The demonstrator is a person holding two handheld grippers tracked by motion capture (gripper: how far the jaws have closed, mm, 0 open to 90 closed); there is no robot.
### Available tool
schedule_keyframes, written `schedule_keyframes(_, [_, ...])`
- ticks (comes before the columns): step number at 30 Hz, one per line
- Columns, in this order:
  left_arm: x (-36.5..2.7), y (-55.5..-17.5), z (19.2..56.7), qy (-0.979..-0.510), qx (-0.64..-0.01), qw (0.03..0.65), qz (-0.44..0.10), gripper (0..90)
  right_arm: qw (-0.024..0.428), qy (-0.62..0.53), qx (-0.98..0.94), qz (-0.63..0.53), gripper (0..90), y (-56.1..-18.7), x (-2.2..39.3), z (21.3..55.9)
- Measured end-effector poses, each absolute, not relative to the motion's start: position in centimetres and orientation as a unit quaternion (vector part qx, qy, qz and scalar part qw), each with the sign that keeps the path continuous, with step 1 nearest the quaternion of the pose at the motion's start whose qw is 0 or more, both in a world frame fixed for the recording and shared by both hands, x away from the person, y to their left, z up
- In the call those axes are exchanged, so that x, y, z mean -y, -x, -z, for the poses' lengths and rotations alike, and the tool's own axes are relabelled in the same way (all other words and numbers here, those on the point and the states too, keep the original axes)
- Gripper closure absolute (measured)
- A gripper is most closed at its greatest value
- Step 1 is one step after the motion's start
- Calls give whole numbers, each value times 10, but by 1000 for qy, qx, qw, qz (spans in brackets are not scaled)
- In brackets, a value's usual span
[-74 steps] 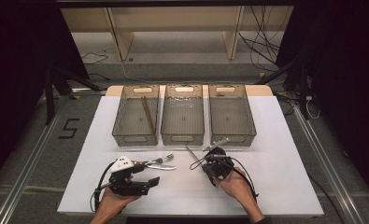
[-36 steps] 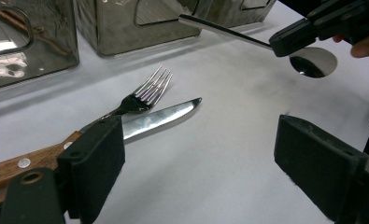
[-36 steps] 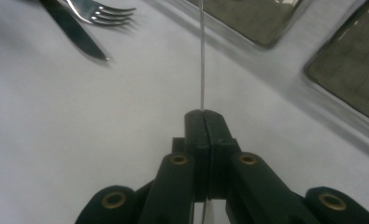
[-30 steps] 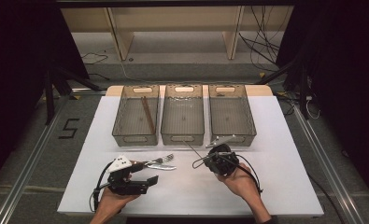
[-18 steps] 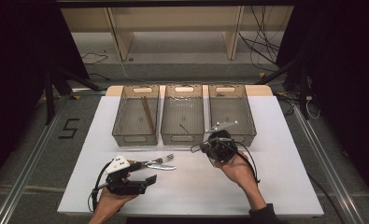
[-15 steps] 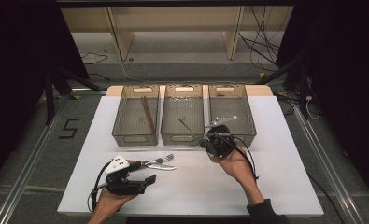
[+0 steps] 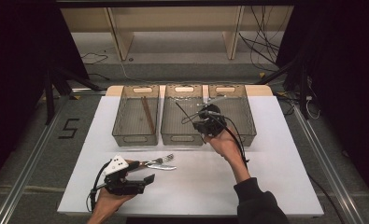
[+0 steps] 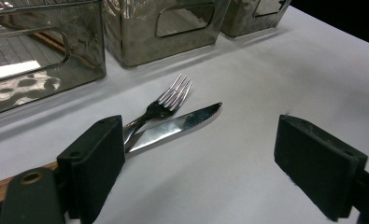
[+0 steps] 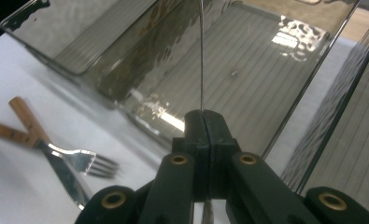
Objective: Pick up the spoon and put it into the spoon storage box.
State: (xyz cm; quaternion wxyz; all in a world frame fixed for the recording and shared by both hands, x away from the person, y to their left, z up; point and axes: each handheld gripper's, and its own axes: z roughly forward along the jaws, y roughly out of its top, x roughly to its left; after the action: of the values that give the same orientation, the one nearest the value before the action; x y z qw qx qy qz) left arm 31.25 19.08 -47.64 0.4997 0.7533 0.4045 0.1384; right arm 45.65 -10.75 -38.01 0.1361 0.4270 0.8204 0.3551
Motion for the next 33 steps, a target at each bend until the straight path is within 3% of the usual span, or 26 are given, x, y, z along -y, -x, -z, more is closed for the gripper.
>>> schedule_keyframes(18, [-193, -313, 476, -746, -407, 509, -135, 160, 155, -461, -805, -340, 900, -507, 83, 379])
schedule_keyframes(33, [-193, -312, 477, -748, -404, 509, -135, 161, 159, -475, -803, -323, 900, -525, 64, 392])
